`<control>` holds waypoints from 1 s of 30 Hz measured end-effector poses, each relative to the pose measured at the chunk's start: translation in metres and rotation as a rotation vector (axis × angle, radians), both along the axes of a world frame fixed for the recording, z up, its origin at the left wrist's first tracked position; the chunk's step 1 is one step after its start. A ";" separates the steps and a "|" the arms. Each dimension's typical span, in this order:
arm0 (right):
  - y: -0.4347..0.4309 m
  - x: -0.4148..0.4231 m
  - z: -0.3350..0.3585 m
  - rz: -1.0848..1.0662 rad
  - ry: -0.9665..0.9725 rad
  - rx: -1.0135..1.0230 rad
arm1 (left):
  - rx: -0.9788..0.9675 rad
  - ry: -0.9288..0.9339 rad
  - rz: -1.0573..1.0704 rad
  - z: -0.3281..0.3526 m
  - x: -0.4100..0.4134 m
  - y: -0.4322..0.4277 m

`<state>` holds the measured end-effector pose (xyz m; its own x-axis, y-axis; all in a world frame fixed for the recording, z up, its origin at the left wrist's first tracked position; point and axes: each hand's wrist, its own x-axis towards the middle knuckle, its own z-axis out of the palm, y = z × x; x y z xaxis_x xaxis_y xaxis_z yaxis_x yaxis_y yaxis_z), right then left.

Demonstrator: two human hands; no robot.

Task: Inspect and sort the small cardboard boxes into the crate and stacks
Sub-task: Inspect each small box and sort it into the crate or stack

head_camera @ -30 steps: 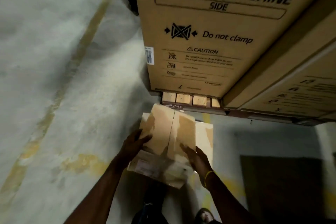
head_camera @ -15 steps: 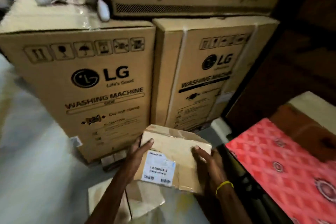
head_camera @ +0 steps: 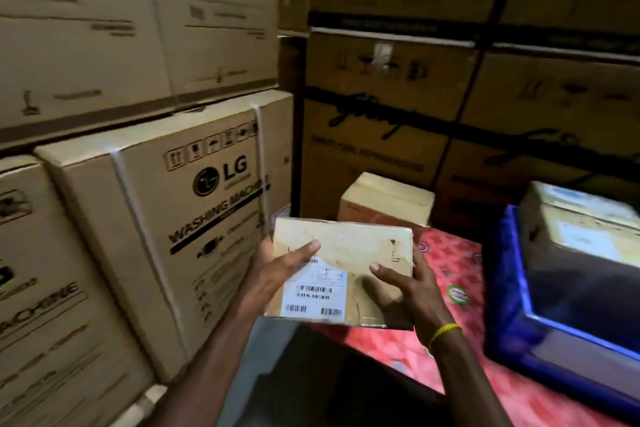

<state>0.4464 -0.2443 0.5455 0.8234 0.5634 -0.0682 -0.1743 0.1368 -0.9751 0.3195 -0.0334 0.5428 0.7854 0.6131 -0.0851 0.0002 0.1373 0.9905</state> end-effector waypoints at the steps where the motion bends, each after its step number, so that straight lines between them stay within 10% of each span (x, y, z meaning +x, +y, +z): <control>1: -0.012 0.013 -0.001 -0.029 0.004 -0.004 | -0.001 0.009 -0.033 -0.003 0.020 -0.011; 13: -0.102 0.097 -0.018 -0.332 0.081 -0.095 | 0.147 0.169 -0.178 -0.069 0.181 -0.063; 30: -0.087 0.108 -0.060 -0.530 0.065 -0.379 | 0.467 0.268 -0.266 -0.047 0.193 -0.073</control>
